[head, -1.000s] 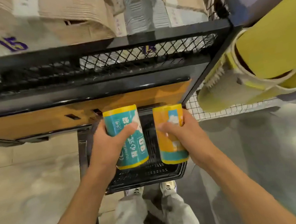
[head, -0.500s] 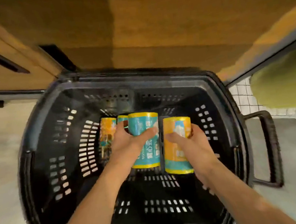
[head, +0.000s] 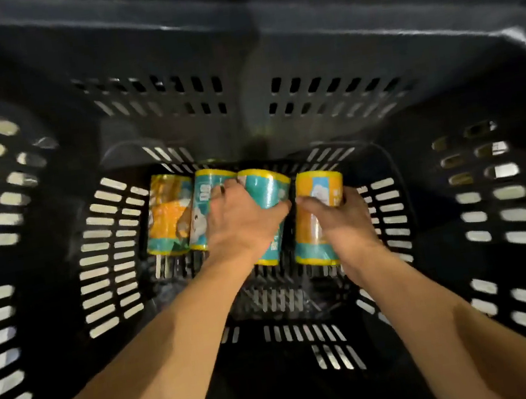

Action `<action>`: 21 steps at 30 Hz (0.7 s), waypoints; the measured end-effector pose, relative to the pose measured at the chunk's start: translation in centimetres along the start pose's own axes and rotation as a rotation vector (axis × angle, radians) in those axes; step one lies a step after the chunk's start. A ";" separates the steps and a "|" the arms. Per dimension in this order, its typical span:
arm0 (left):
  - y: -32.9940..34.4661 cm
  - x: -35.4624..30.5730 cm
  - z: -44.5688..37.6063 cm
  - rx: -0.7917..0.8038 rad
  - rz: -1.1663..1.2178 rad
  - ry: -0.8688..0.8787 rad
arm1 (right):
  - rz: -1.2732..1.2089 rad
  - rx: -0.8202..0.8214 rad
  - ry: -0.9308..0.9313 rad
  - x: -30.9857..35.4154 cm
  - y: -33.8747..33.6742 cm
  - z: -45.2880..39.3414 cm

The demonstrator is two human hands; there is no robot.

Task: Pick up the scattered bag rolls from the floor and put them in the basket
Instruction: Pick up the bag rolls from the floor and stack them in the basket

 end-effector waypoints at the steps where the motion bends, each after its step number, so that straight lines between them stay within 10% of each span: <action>1: 0.2 -0.1 -0.2 -0.025 -0.067 0.025 | 0.014 -0.011 -0.015 -0.7 0.2 -0.7; 21: 1.1 0.5 -1.5 -0.076 -0.199 0.132 | 0.254 0.090 -0.016 -0.5 0.6 -3.4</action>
Point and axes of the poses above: each hand's wrist, its own z-axis away from the middle knuckle, its own y-axis out of the palm, x = y × z, the point moved 1 cm from there along -z, towards the middle knuckle, and after that the axes turned 12 degrees about x, right-handed, at the moved point
